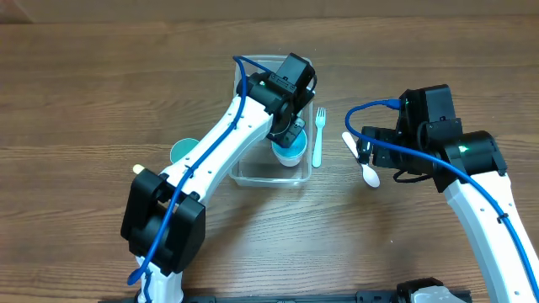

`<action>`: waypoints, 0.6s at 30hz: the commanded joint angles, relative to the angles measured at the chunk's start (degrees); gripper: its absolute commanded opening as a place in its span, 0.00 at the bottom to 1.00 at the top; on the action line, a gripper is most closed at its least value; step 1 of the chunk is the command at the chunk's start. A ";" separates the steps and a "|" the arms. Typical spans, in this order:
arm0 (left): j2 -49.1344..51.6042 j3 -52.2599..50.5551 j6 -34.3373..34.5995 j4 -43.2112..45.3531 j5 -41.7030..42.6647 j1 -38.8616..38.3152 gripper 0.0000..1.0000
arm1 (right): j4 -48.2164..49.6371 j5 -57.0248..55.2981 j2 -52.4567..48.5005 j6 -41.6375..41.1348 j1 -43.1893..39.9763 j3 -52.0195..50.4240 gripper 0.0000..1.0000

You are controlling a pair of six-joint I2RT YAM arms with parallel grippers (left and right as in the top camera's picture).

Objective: Pack container
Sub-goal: 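Place the light-blue cup into the pink cup in the container, then move the left gripper to the green cup and grasp it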

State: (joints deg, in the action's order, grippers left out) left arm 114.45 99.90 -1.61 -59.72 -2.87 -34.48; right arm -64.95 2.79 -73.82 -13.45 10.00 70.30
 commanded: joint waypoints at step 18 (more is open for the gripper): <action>-33.86 -6.78 9.40 -8.68 -7.74 23.63 0.60 | 0.33 0.28 0.46 -0.02 -0.11 -0.17 1.00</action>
State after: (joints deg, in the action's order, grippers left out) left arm 84.14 99.35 6.66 -69.14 -13.61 -18.48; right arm -64.93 2.81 -73.82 -13.45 10.00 70.30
